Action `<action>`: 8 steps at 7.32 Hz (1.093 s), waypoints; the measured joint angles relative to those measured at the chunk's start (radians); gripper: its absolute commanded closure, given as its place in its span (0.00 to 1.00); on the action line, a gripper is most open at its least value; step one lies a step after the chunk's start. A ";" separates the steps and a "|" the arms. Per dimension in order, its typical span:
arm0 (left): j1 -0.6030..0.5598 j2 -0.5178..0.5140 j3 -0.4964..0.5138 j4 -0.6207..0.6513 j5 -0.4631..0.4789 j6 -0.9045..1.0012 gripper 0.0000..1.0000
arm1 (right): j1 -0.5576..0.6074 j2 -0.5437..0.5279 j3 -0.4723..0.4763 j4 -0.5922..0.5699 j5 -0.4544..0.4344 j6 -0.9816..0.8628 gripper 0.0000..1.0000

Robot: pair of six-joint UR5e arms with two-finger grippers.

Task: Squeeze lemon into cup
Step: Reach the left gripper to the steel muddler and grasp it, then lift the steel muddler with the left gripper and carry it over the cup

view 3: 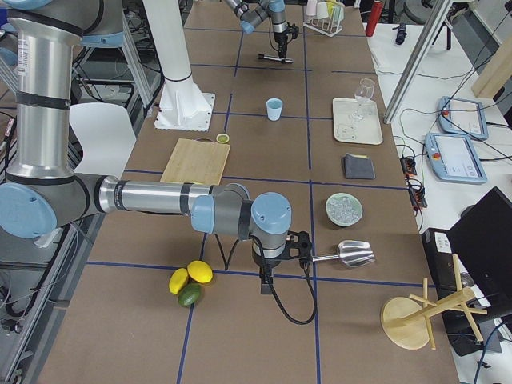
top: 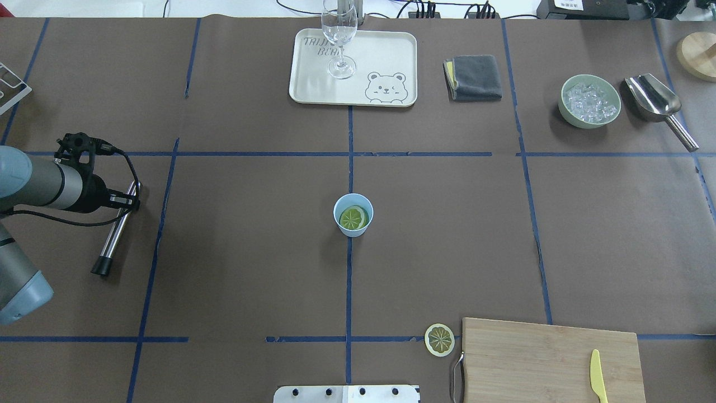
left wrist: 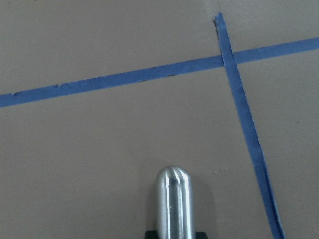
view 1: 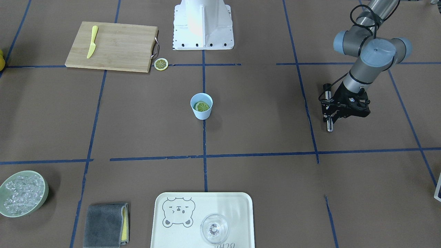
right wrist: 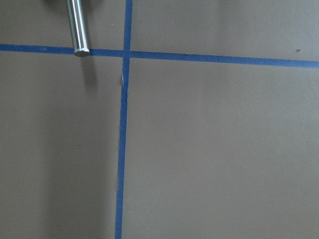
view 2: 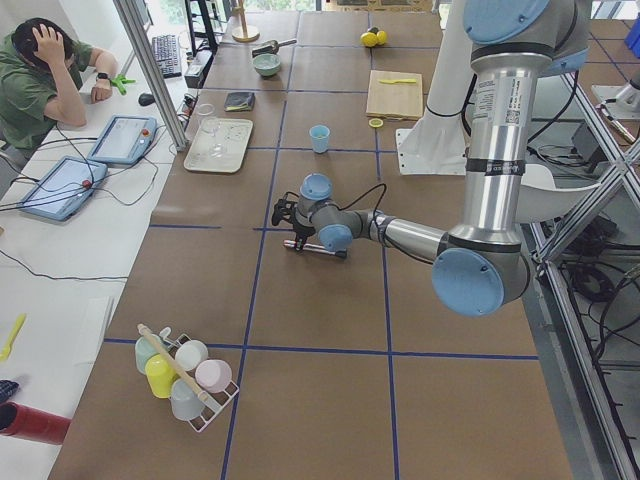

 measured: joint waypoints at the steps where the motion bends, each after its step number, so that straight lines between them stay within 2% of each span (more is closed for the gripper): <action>1: -0.001 0.001 -0.012 -0.001 -0.002 0.001 1.00 | 0.000 0.001 0.000 0.000 -0.001 0.000 0.00; 4: -0.010 0.000 -0.105 -0.009 0.001 0.029 1.00 | 0.000 0.003 0.000 0.000 -0.001 0.002 0.00; 5: -0.015 -0.018 -0.141 -0.012 0.027 0.092 1.00 | 0.000 0.003 0.000 0.000 -0.001 0.003 0.00; 7: -0.020 -0.102 -0.176 -0.048 0.101 0.287 1.00 | 0.000 0.002 -0.001 0.000 -0.002 0.005 0.00; 8: -0.020 -0.143 -0.170 -0.124 0.114 0.334 1.00 | 0.000 0.002 -0.003 0.000 -0.002 0.005 0.00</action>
